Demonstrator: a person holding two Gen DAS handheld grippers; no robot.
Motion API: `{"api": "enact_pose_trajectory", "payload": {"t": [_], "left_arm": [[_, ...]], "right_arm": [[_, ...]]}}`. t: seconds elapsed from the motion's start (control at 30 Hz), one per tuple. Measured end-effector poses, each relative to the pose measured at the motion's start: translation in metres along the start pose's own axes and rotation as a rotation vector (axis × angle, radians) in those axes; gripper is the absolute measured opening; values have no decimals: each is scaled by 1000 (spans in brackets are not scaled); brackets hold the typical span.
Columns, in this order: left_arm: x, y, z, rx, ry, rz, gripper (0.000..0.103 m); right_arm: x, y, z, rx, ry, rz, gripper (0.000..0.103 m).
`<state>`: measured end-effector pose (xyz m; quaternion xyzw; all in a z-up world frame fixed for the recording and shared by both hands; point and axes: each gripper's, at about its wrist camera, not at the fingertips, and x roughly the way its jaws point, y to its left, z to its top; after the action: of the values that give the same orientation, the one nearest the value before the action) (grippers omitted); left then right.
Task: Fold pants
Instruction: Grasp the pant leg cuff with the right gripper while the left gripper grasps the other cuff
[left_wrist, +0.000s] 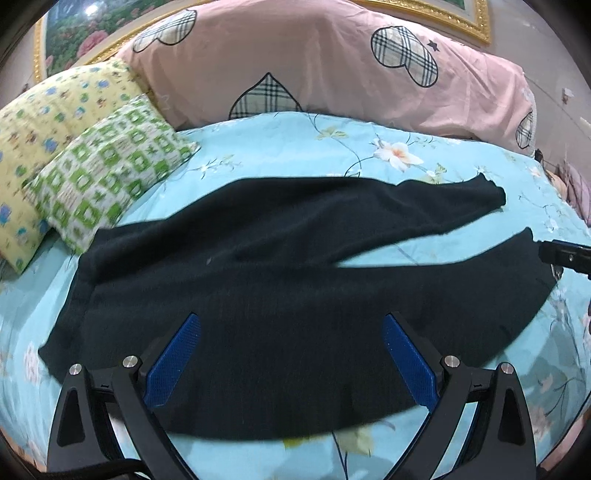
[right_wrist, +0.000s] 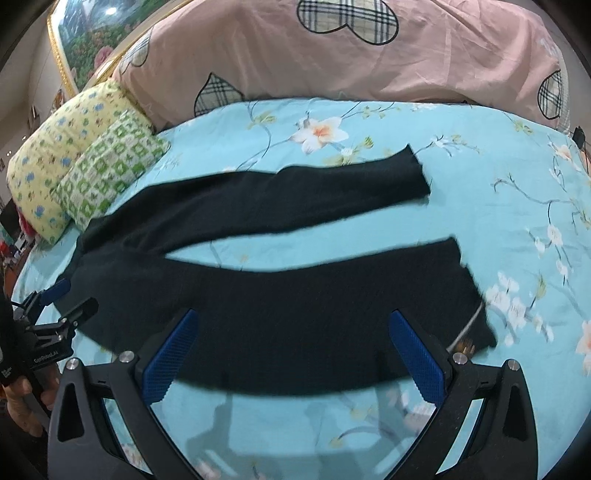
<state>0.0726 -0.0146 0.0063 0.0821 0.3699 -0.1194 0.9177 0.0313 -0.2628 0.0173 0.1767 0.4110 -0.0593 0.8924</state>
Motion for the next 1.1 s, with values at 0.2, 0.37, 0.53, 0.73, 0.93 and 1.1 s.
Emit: {"api": "enact_pose_trajectory", "payload": {"t": [0.2,0.37,0.53,0.73,0.93,1.1], "left_arm": [[27,7,43,39,20,-49,99],[64,5,85,103,44,-80,99],[103,-3,120,179,68,-115,99],[155,-7,153,263,126,-197,99],[200,-16,171,352,205,-293,99],[227,-25,172,398,289,-324,95]], "right_arm": [[11,-14,33,-6,3,3,103],[31,-33,64,-5,20,6,103],[53,-58,97,8,48,-1,103],[81,-98,137,38,74,-23,100],[120,-134,158,93,166,2,80],[145,-139,163,78,215,17,72]]}}
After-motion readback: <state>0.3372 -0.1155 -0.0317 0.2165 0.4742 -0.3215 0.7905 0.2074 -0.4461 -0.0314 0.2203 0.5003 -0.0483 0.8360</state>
